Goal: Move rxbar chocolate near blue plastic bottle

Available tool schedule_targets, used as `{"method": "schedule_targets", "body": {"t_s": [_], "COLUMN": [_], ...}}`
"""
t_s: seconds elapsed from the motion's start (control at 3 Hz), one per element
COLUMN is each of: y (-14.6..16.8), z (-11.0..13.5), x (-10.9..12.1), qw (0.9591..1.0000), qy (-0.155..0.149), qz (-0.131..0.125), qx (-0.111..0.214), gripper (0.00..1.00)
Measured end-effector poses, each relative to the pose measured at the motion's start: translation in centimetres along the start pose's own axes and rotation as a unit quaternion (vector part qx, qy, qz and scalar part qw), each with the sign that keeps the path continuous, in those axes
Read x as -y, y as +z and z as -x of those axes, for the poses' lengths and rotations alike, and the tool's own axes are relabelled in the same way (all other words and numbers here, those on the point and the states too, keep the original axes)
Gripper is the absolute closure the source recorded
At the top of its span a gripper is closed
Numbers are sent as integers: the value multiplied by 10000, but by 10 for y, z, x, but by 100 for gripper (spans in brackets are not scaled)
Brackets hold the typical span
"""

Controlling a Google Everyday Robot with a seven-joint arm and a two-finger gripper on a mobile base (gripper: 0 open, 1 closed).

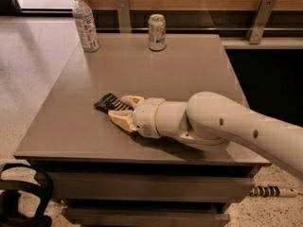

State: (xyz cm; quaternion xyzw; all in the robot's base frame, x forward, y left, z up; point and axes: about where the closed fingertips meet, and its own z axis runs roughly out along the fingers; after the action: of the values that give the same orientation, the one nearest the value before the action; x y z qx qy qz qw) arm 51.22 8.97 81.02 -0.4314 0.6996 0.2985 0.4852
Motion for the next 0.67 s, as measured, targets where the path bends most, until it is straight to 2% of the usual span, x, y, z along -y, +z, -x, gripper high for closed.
{"method": "schedule_targets", "body": {"t_s": [0.67], "y": [0], "z": [0], "x": [0], "qw": [10000], "qy": [0], "qz": [0], "qx": [0], "gripper": [100]}}
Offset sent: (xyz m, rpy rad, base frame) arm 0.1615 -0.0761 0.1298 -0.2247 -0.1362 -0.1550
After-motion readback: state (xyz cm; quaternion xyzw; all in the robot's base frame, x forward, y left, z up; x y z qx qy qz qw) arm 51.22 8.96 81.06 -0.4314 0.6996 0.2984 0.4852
